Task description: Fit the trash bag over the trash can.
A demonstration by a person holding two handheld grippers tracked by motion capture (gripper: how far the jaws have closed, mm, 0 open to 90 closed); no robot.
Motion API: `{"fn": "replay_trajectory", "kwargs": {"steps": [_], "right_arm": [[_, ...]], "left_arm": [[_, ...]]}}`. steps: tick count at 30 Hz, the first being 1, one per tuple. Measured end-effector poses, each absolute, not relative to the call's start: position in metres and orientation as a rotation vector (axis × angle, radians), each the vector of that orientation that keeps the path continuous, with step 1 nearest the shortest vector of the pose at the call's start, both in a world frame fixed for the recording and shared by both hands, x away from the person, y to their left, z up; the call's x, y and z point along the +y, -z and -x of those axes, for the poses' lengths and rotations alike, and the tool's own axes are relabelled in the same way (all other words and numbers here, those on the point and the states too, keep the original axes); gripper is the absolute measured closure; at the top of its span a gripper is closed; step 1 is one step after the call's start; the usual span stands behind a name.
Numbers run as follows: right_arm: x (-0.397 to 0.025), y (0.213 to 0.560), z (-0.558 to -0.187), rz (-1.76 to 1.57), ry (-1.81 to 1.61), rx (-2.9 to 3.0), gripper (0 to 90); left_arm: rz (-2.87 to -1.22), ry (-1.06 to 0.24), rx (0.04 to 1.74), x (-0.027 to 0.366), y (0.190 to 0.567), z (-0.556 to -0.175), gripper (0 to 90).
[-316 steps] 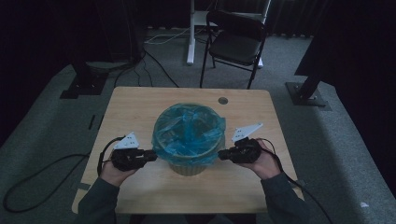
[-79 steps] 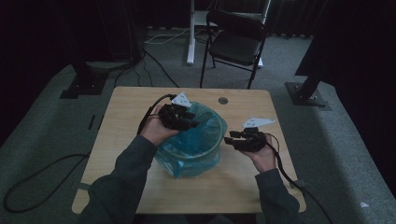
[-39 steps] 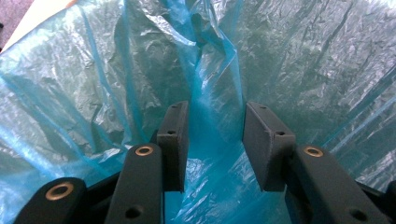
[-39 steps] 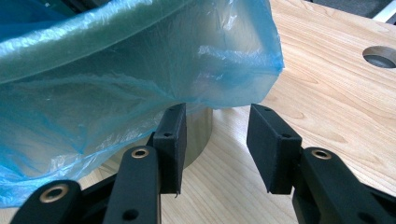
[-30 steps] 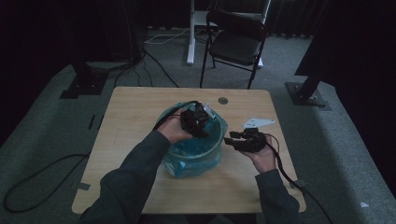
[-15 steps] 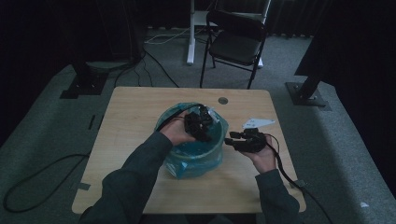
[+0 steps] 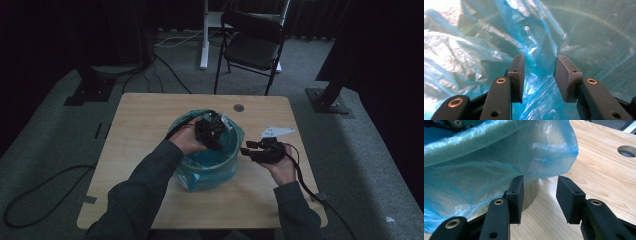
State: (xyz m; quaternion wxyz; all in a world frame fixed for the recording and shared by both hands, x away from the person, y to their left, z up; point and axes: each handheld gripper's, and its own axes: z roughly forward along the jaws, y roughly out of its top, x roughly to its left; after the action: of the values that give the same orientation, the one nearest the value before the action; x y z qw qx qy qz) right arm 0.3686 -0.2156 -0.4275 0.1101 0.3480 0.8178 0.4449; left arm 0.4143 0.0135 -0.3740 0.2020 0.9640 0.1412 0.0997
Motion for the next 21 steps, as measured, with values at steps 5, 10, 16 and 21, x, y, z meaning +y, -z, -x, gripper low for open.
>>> {"fn": "replay_trajectory", "kwargs": {"steps": [5, 10, 16, 21], "right_arm": [[-0.215, 0.427, -0.369, -1.023, -1.309, 2.402, 56.9], [-0.215, 0.428, -0.369, -1.022, -1.308, 2.404, 56.9], [-0.216, 0.427, -0.368, -1.025, -1.312, 2.399, 56.9], [-0.217, 0.427, -0.369, -1.027, -1.313, 2.397, 56.8]], "left_arm": [[-2.68, -0.328, 0.448, 0.014, 0.373, -0.417, 60.8], [-2.68, -0.344, 0.473, 0.015, 0.373, -0.419, 60.7], [-2.645, -0.357, 0.477, 0.018, 0.368, -0.417, 60.3], [-2.584, -0.37, 0.495, 0.025, 0.36, -0.415, 60.1]]}}
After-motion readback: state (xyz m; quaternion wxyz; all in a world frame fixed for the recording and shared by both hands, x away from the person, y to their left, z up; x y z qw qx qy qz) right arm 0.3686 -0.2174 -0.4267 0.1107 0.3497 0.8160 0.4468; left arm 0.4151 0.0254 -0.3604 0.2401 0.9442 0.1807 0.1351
